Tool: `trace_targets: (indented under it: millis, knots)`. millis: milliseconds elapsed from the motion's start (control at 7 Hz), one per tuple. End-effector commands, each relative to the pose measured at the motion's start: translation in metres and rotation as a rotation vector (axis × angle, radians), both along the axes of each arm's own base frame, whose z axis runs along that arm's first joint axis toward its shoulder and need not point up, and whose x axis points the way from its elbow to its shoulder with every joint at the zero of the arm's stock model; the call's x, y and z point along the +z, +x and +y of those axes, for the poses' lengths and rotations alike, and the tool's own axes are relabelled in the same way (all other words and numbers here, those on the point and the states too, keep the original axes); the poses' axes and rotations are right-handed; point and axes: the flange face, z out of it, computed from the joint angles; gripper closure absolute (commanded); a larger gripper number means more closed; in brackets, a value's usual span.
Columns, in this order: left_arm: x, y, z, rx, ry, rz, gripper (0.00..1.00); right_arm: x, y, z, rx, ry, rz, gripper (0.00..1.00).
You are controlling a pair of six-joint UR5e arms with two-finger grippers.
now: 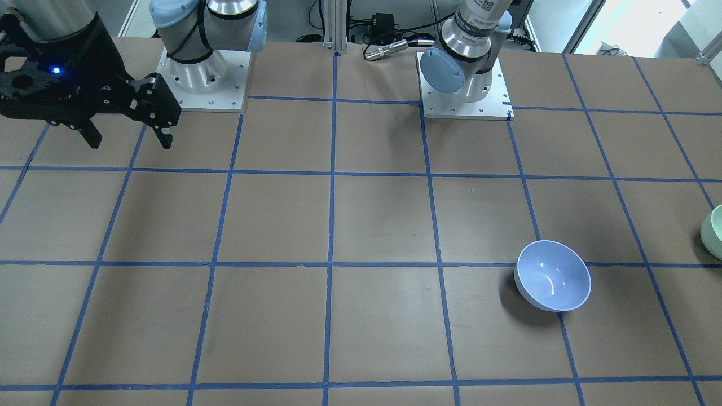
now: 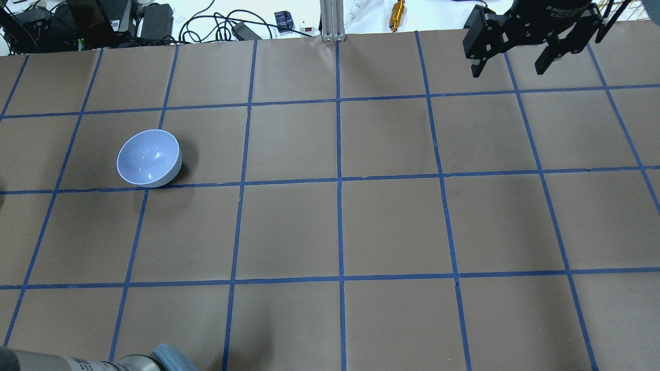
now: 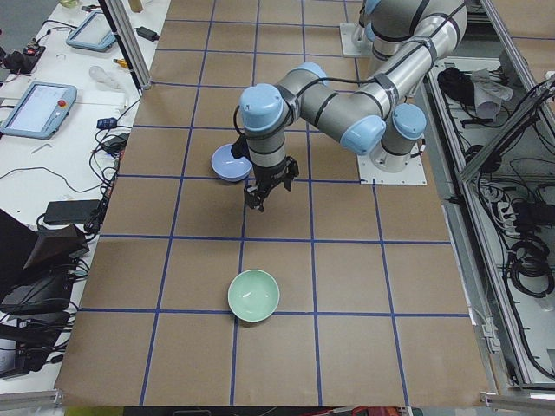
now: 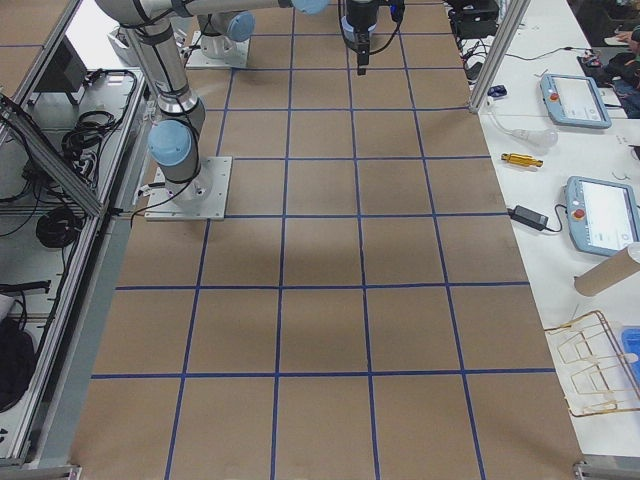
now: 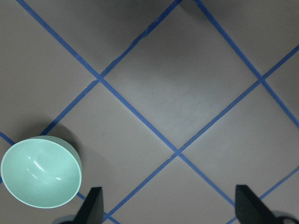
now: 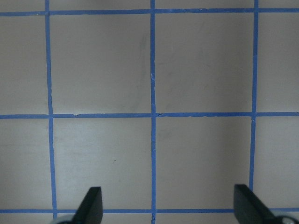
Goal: Stack green bowl on blue bowl
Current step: 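Grasp the mint green bowl rim with the left gripper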
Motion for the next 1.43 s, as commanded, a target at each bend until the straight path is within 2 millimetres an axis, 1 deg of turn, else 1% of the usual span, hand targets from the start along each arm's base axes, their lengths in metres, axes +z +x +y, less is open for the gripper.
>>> trace_targets:
  millis: [0,143,286,429,714,857,1000,1143,1286]
  knots:
    - [-0.058,0.074,0.007,-0.248,-0.038,0.047,0.0,0.0,0.0,0.0,0.0,0.001,-0.001,0.0]
    - [-0.085,0.101,0.007,-0.353,-0.052,0.049,0.0,0.0,0.0,0.0,0.0,0.001,-0.001,0.0]
    - [-0.116,0.119,0.004,-0.464,-0.042,0.065,0.0,0.0,0.0,0.0,0.0,0.001,-0.001,0.0]
    - [-0.145,0.138,0.011,-0.552,-0.027,0.089,0.0,0.0,0.0,0.0,0.0,0.001,-0.001,0.0]
    - [-0.197,0.163,0.019,-0.597,-0.016,0.112,0.0,0.0,0.0,0.0,0.0,0.001,-0.001,0.0]
    - [-0.217,0.175,0.03,-0.575,-0.012,0.139,0.0,0.0,0.0,0.0,-0.001,-0.001,-0.001,0.0]
    - [-0.226,0.177,0.029,-0.571,-0.015,0.141,0.0,0.0,0.0,0.0,-0.001,0.001,-0.001,0.0]
    - [-0.239,0.178,0.029,-0.572,-0.015,0.133,0.0,0.0,0.0,0.0,-0.001,0.001,-0.001,0.0]
    - [-0.249,0.178,0.029,-0.57,-0.012,0.145,0.05,0.0,0.0,0.0,-0.001,0.001,-0.001,0.0]
